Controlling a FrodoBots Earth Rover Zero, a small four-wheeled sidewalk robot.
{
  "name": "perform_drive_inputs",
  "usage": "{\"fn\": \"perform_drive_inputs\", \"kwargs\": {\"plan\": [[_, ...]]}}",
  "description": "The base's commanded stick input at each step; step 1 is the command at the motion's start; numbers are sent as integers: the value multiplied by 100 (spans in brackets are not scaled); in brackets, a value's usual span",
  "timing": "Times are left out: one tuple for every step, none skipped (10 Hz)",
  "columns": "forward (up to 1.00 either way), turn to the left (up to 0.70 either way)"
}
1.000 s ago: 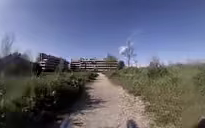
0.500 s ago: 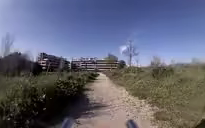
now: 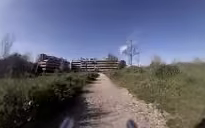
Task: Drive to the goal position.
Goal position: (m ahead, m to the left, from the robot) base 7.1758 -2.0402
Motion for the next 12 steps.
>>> {"fn": "perform_drive_inputs", "kwargs": {"plan": [[50,0],[50,0],[50,0],[50,0],[50,0],[50,0],[50,0],[50,0],[50,0],[50,0],[50,0],[50,0]]}}
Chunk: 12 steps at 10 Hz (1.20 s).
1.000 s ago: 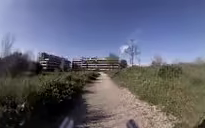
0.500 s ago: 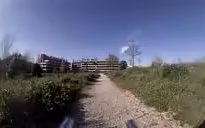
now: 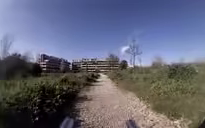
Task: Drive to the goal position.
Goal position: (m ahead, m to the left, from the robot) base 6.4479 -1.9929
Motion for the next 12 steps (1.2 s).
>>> {"fn": "perform_drive_inputs", "kwargs": {"plan": [[50,0],[50,0],[50,0],[50,0],[50,0],[50,0],[50,0],[50,0],[50,0],[50,0],[50,0],[50,0]]}}
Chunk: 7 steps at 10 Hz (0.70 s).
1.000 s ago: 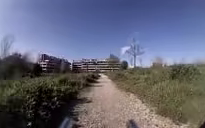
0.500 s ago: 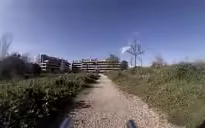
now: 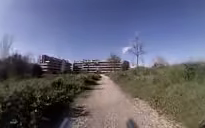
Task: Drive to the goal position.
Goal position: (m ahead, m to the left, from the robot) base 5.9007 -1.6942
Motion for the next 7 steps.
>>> {"fn": "perform_drive_inputs", "kwargs": {"plan": [[50,0],[50,0],[50,0],[50,0],[50,0],[50,0],[50,0]]}}
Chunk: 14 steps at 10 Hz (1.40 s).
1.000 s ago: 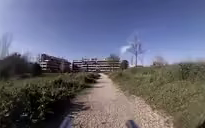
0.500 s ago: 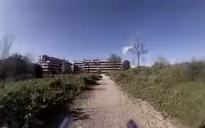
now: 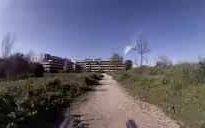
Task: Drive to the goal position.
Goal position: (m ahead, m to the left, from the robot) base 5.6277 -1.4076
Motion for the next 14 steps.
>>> {"fn": "perform_drive_inputs", "kwargs": {"plan": [[50,0],[50,0],[50,0],[50,0],[50,0],[50,0],[50,0],[50,0],[50,0],[50,0],[50,0],[50,0],[50,0],[50,0]]}}
